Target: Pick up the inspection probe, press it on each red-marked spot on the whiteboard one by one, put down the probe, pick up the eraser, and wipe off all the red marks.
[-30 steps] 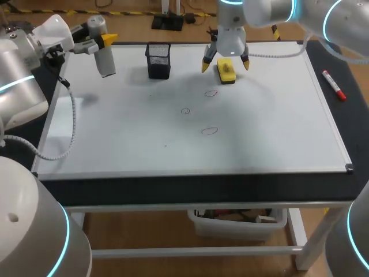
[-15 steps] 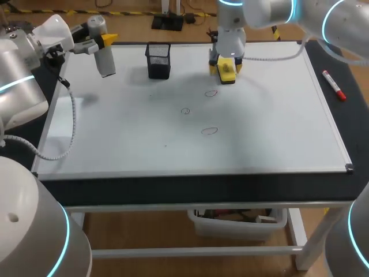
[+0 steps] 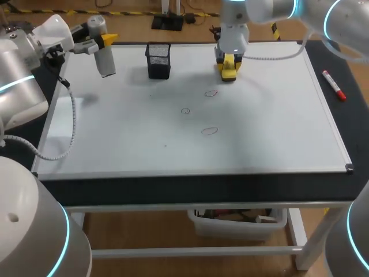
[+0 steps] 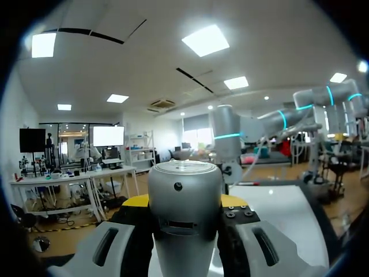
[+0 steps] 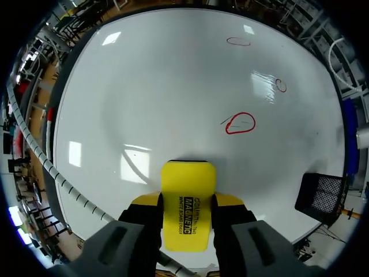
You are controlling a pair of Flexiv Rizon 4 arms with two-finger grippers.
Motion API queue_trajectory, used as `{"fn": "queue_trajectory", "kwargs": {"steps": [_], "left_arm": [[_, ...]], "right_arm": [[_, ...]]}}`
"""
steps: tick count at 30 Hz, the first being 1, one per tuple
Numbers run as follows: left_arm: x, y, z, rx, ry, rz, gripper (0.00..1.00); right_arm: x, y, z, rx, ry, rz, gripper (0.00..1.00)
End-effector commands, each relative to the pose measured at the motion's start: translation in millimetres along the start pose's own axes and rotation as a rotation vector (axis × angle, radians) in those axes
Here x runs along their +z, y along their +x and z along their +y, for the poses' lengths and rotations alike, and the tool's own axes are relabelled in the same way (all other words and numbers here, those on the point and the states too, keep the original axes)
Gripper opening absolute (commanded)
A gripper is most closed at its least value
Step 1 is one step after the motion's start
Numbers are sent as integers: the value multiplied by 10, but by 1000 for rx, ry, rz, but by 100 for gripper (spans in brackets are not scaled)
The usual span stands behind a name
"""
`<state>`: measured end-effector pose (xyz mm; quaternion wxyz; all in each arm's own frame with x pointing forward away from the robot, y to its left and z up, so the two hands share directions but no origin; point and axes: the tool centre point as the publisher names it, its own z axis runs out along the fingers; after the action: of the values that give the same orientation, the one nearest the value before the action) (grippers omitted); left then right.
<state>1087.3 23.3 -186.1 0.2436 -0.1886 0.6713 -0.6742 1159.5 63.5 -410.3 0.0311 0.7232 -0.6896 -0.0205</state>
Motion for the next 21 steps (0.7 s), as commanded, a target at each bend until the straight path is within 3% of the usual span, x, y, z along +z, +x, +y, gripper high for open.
{"fn": "queue_trajectory", "kwargs": {"steps": [1,11,21], "left_arm": [[11,5,7,3,6,-5,0],[11,5,7,3,6,-5,0],[11,5,7,3,6,-5,0]], "right_arm": [[-196,190,180,-37,26,-21,0],[-333,771,546,-112,47,4,0],[-415,1249,968,-59,64,28,0]]}}
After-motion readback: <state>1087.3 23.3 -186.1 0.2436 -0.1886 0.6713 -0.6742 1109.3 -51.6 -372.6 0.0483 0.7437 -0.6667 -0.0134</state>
